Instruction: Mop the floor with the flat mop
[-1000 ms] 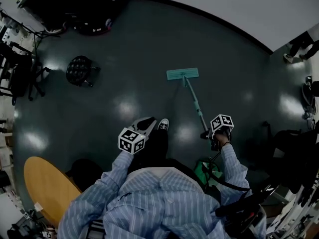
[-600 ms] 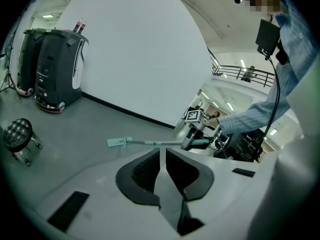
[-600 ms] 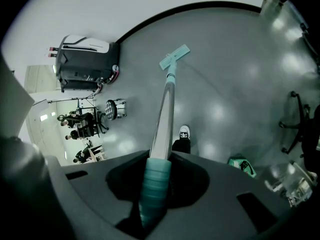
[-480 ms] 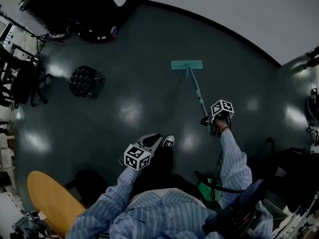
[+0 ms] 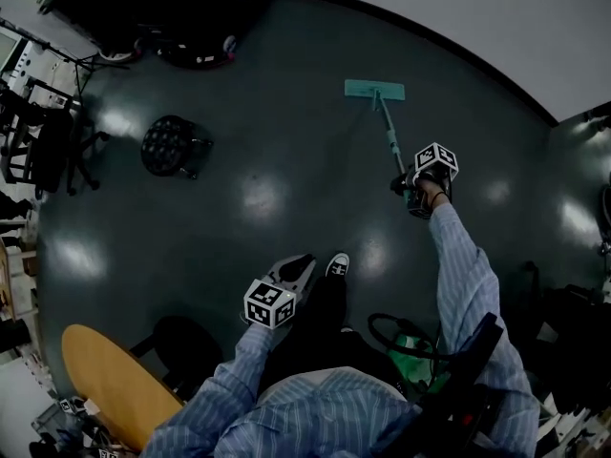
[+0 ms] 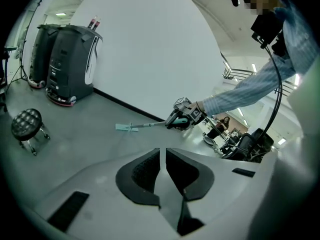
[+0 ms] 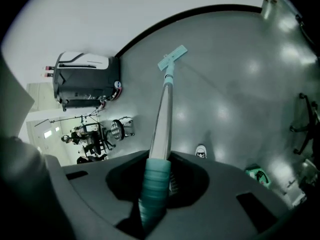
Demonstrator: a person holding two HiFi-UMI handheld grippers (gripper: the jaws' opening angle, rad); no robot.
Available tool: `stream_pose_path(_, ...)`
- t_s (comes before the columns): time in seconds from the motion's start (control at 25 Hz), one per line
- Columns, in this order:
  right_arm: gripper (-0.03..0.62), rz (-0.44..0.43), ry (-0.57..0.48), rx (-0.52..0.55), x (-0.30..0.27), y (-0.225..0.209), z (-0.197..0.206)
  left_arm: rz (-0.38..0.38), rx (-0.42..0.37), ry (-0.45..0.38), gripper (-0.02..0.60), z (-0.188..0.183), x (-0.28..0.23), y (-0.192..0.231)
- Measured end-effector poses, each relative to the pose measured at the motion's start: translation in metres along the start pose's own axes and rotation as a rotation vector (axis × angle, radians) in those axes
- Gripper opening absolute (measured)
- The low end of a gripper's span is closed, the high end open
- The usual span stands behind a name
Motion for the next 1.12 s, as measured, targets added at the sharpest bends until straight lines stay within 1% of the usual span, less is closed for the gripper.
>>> stream_pose_path(0.12, 0.075, -0.002, -0.014, -0.015, -0.003, 0.000, -0.003, -0.016, 0.018, 0.003, 0.038, 0.007, 0.004, 0.004)
stream_pose_path(0.24, 0.073, 0.006, -0.049, -0.033, -0.001, -0.011, 0.005, -0.019, 0.025, -0.002, 0.038, 0.012, 0.006, 0.005)
stream_pose_path(0.32, 0.072, -0.015, -0.062, -0.053, 0.002, -0.021, 0.018, -0.013, 0.021, -0.015, 0.038, 0.015, 0.008, 0.004)
stream_pose_path(0.44, 0.072, -0.041, -0.062, -0.070, 0.005, -0.034, 0.049, -0.002, 0.011, -0.030, 0.038, 0.018, 0.018, -0.001)
stream_pose_path(0.56, 0.072, -0.044, -0.049, -0.070, 0.010, -0.048, 0.090, 0.013, -0.007, -0.033, 0.038, 0.021, 0.031, -0.013)
stream_pose_path(0.72, 0.072, -0.044, -0.047, -0.072, 0.029, -0.076, 0.155, 0.039, -0.037, -0.033, 0.038, 0.030, 0.049, -0.043)
stream_pose_path(0.8, 0.072, -0.073, -0.043, -0.082, 0.019, -0.092, 0.187, 0.045, -0.043, -0.035, 0.038, 0.044, 0.057, -0.047)
stream_pose_path(0.88, 0.072, -0.104, -0.036, -0.092, 0.017, -0.109, 0.229, 0.051, -0.048, -0.040, 0.038, 0.057, 0.072, -0.061)
stream_pose_path(1.0, 0.072, -0.112, -0.036, -0.092, 0.019, -0.137, 0.285, 0.066, -0.063, -0.058, 0.038, 0.074, 0.088, -0.084)
stream_pose_path(1.12, 0.072, -0.126, -0.029, -0.096, 0.010, -0.164, 0.339, 0.076, -0.064, -0.077, 0.038, 0.099, 0.102, -0.099)
Point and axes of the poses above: the fingertips, and each gripper's own axes: x backward along the fingers, y to its left, z out of its underside, the point moved 10 cm from there along x, backward along the fingers, and after that the axes turned 8 degrees about -z, right-handed, at the moved point
